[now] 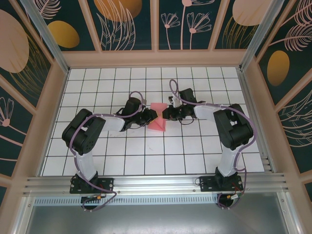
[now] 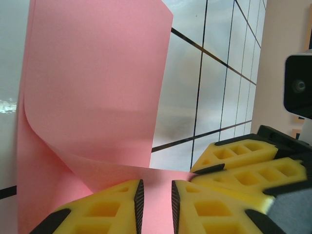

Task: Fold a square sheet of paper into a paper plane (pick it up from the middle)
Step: Fold the triangle a second time at the center of the table.

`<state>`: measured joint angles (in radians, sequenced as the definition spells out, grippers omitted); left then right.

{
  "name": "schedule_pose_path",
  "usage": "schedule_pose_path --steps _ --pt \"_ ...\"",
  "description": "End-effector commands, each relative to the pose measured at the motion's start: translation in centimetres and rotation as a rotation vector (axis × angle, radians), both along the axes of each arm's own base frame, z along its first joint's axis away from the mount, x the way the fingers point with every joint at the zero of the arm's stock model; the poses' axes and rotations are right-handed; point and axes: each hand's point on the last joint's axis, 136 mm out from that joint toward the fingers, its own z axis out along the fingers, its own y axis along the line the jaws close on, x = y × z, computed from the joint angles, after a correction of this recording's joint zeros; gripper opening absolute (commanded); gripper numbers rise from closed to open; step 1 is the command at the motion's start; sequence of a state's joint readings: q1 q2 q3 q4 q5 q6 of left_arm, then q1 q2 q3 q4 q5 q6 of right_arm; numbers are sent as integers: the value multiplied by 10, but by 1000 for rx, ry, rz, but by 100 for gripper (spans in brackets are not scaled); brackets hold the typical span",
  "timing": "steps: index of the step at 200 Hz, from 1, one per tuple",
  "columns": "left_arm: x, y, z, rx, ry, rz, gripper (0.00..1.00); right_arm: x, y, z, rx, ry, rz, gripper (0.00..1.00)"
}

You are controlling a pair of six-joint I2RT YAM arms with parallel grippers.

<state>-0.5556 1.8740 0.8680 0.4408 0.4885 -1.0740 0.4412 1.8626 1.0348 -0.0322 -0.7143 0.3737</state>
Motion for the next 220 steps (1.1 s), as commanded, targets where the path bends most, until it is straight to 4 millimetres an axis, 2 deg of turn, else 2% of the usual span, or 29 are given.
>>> schedule_pose_path --steps 1,37,99,163,220 --pt "-3 -2 3 -1 -23 -26 26 7 -1 -7 -40 -19 -16 11" --pt "-4 -8 13 -46 -43 -53 29 8 -13 -26 -117 -10 -55 10" --pt "-4 -15 21 -77 -61 -77 31 6 -11 -33 -137 0 -47 10" --pt "-9 -14 6 -6 -47 -86 31 -8 -7 -38 -153 4 -17 11" --pt "-10 -15 1 0 -43 -89 29 -1 -13 -46 -213 -12 -44 11"
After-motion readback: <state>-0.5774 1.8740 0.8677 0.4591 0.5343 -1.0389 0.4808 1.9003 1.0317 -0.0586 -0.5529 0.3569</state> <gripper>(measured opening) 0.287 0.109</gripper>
